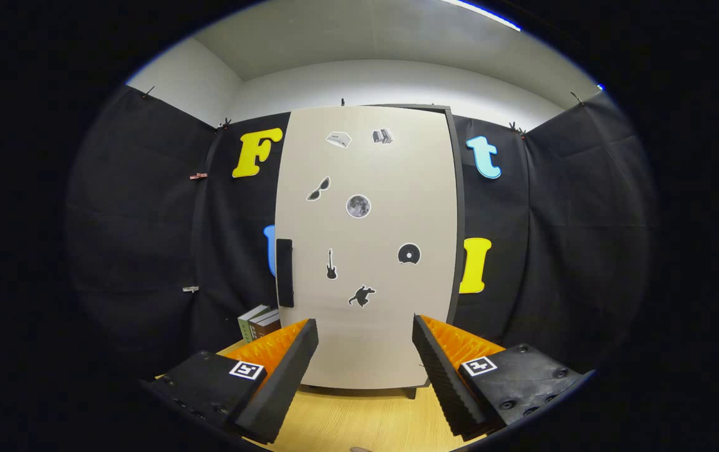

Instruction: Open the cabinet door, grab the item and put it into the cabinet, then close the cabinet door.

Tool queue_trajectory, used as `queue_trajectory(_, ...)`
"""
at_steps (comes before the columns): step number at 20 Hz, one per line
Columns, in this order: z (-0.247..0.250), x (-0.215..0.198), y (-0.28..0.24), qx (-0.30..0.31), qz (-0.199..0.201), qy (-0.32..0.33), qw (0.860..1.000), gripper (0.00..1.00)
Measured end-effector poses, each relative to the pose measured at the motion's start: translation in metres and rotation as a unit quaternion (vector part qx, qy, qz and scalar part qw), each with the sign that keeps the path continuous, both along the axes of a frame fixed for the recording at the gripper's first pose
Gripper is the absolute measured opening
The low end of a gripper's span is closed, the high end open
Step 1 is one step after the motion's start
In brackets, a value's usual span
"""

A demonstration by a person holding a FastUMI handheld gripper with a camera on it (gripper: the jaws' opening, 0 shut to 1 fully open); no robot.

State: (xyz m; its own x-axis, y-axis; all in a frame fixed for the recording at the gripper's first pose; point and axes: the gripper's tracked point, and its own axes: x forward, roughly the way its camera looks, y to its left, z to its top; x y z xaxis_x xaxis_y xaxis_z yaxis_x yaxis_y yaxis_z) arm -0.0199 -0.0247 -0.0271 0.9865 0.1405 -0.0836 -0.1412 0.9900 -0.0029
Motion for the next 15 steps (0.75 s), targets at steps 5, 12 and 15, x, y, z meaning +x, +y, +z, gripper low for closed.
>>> queue_trajectory(5, 0.0001, -0.0012, -0.0025, 0.001, -0.002, 0.002, 1.0, 0.98)
queue_trajectory(12, 0.0029, -0.0011, -0.0063, 0.0, -0.006, 0.0, 1.0, 0.98)
queue_trajectory(15, 0.0012, -0.0002, -0.0086, -0.01, -0.01, 0.001, 1.0, 0.98)
